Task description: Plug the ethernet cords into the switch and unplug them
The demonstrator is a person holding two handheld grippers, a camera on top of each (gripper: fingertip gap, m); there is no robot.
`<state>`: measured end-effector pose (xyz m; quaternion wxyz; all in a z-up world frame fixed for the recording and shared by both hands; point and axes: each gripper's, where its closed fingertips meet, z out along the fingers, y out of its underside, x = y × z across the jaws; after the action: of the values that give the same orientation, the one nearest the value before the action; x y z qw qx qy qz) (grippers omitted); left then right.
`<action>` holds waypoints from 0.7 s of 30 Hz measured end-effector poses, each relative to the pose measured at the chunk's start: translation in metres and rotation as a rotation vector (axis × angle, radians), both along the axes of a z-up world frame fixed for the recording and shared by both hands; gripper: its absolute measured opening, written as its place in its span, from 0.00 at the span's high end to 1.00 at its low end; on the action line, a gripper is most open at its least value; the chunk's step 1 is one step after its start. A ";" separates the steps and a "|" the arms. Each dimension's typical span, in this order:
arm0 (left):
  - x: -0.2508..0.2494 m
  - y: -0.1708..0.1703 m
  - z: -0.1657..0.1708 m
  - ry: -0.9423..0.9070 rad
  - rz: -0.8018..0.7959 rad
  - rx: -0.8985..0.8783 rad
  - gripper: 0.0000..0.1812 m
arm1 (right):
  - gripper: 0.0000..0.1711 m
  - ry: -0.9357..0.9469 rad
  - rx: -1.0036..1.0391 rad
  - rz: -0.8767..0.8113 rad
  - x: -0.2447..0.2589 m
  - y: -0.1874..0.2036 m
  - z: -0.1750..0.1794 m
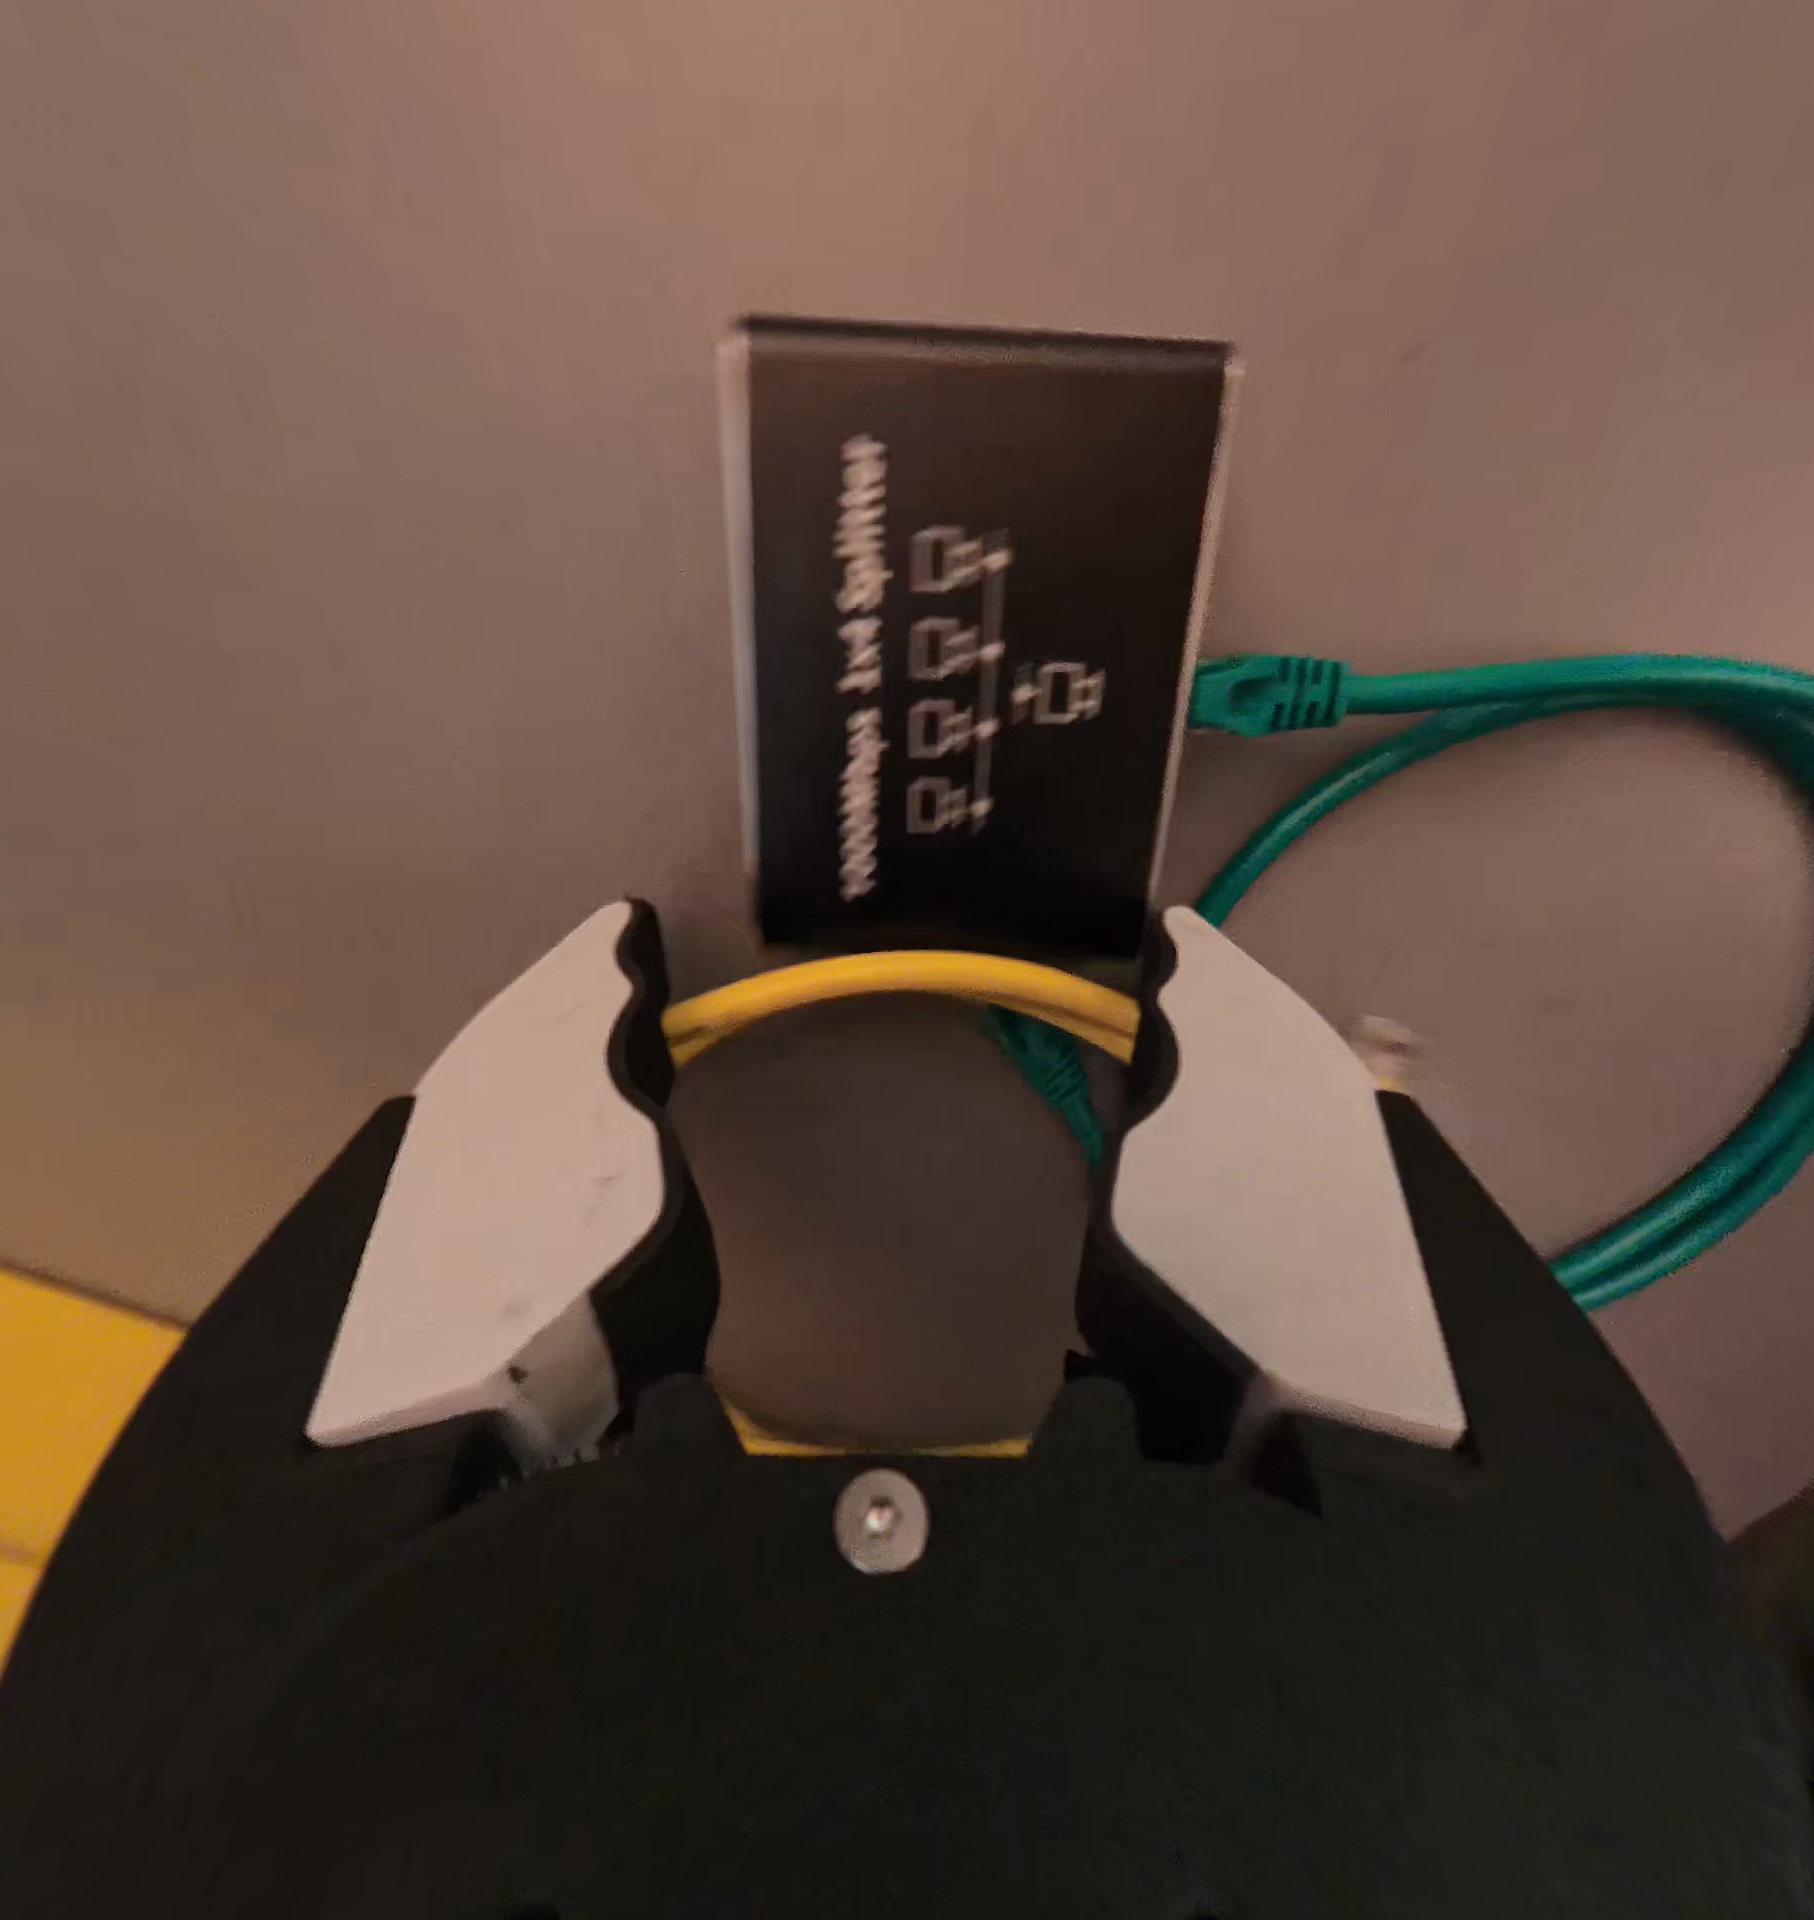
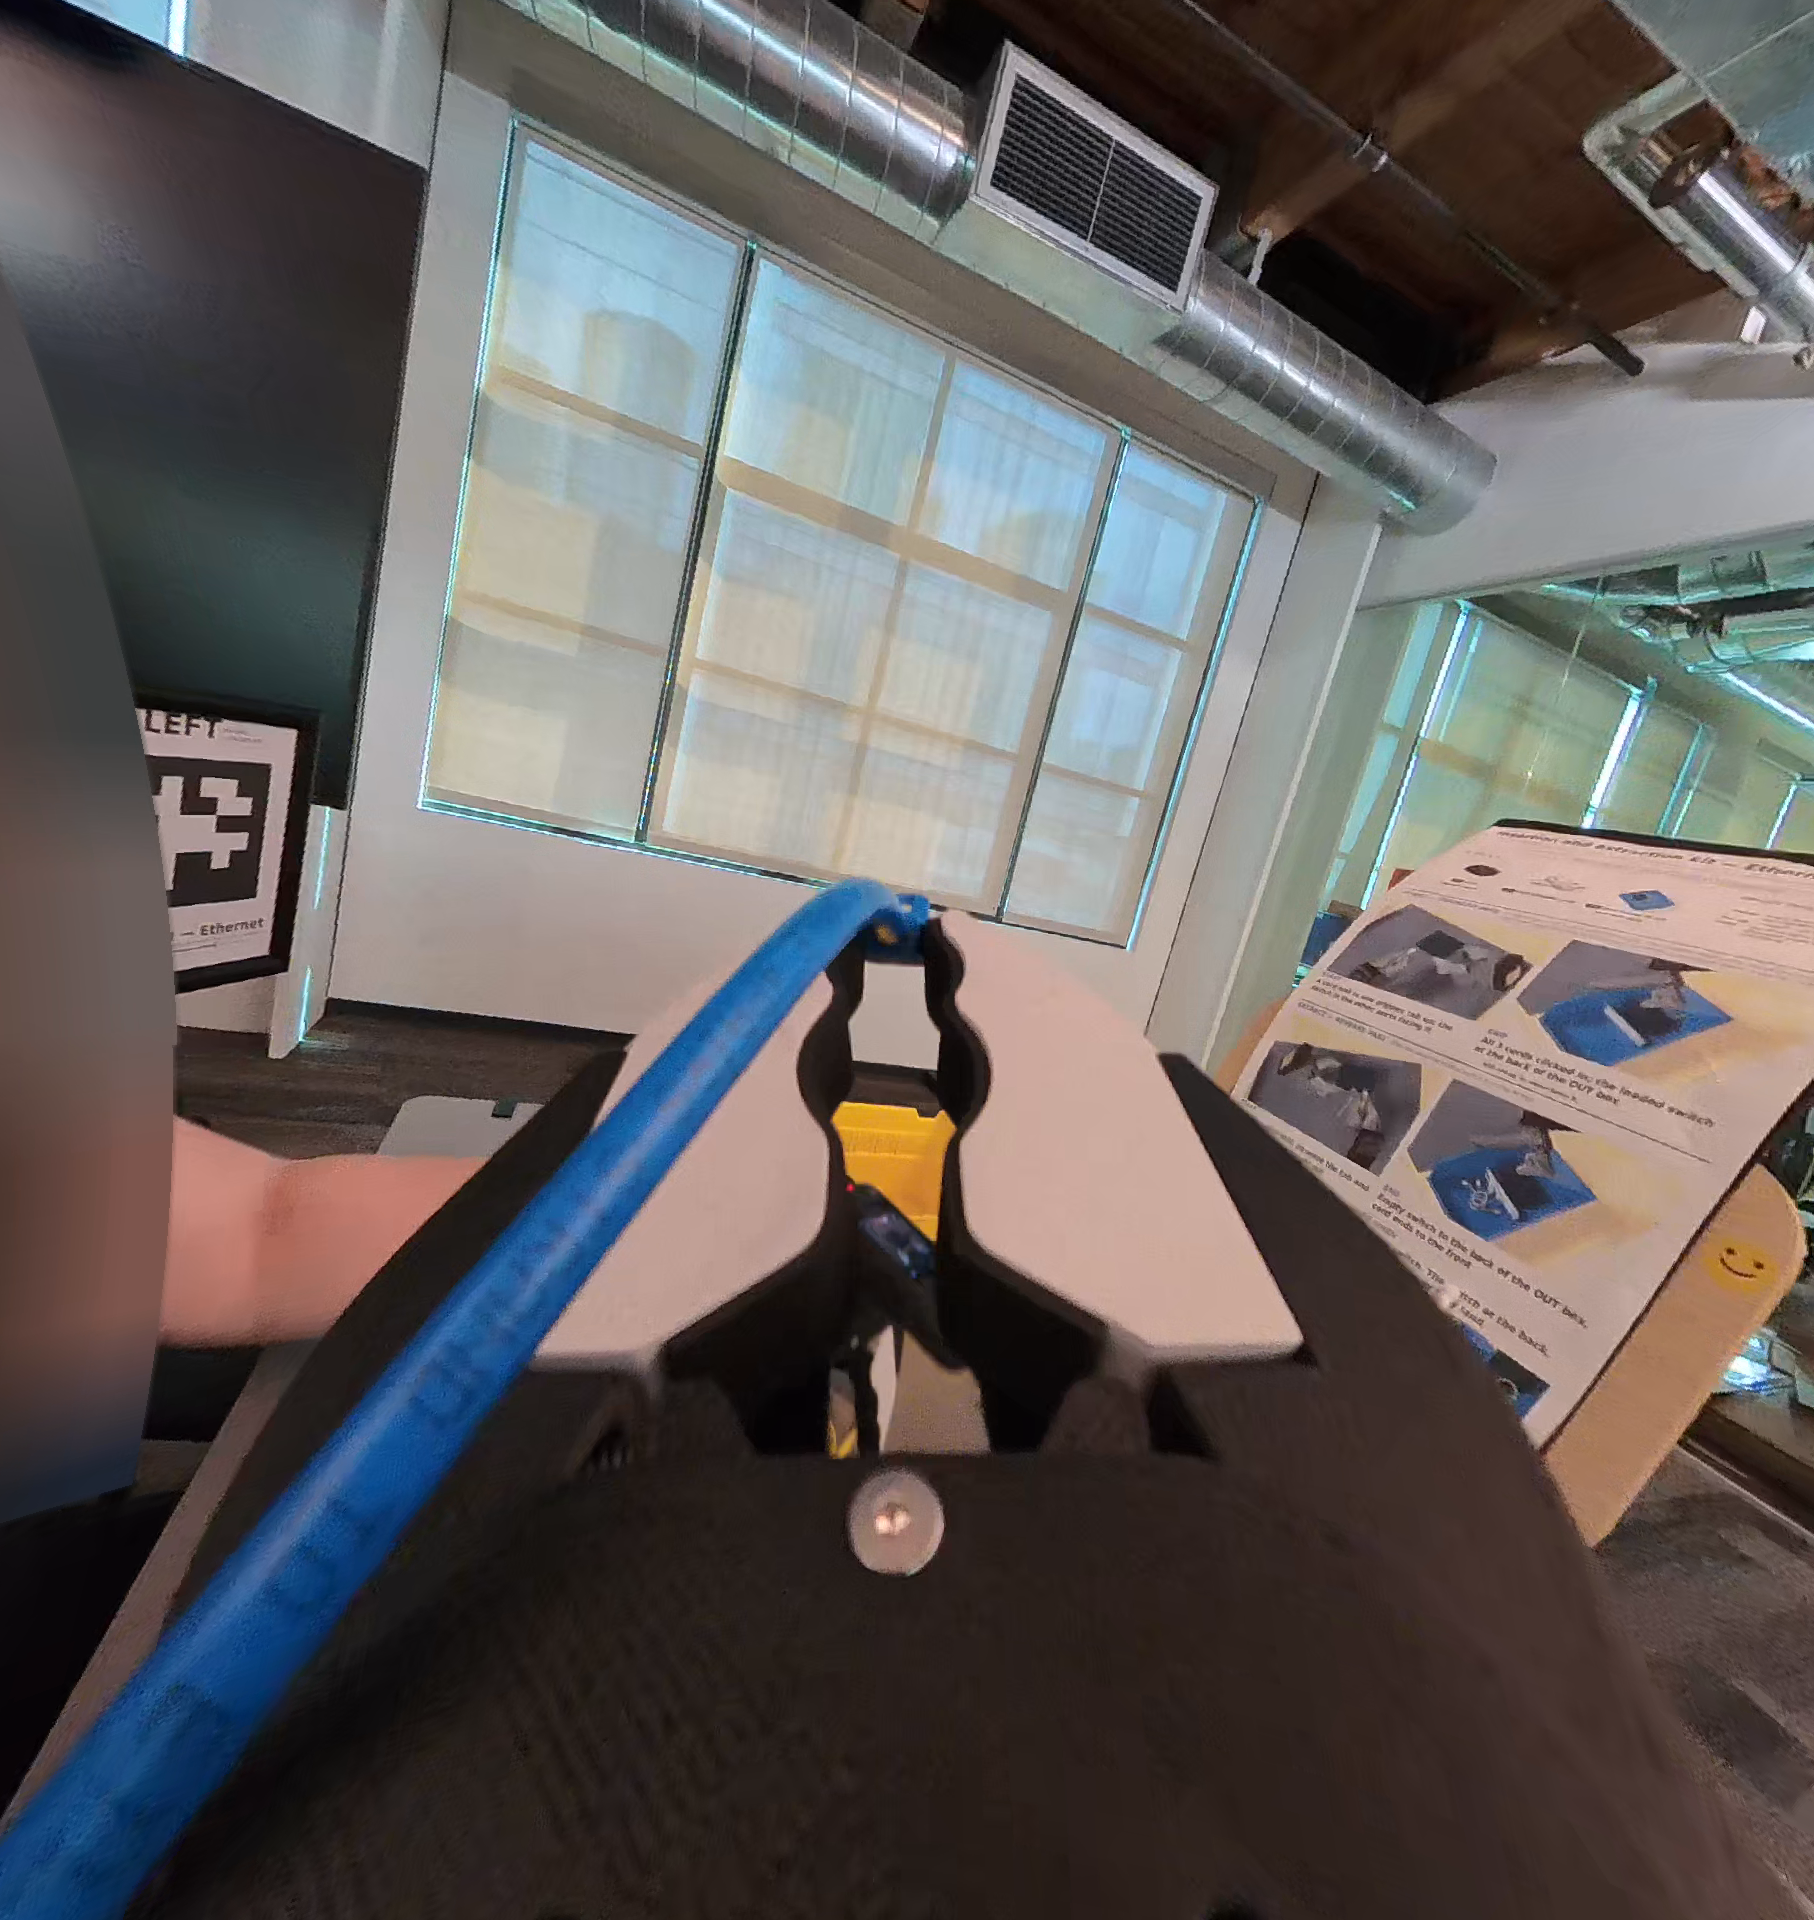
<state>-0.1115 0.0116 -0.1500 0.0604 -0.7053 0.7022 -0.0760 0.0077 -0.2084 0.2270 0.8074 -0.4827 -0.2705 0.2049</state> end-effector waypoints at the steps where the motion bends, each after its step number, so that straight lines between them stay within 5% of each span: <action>1: -0.002 0.004 0.006 -0.039 0.085 -0.018 0.50 | 0.94 0.004 -0.002 0.000 -0.001 0.001 0.000; 5: -0.010 0.014 0.032 -0.177 0.380 -0.043 0.45 | 0.94 -0.008 -0.035 -0.042 -0.012 0.003 -0.006; 10: 0.022 -0.011 0.063 -0.334 0.506 -0.170 0.46 | 0.94 -0.022 -0.140 -0.074 -0.038 0.003 -0.039; 12: 0.034 -0.012 0.056 -0.273 0.457 -0.140 0.45 | 0.94 0.008 -0.180 -0.050 -0.051 -0.003 -0.051; 16: 0.018 -0.009 0.036 -0.038 0.648 -0.129 0.35 | 0.94 0.032 -0.238 -0.069 -0.073 -0.017 -0.067; 21: 0.022 -0.016 0.018 0.001 0.702 -0.064 0.33 | 0.94 0.076 -0.212 -0.076 -0.101 -0.043 -0.060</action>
<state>-0.0896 -0.0042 -0.1322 0.0602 -0.9052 0.4144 -0.0723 -0.0937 -0.2517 0.1669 0.7687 -0.5671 -0.1981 0.2198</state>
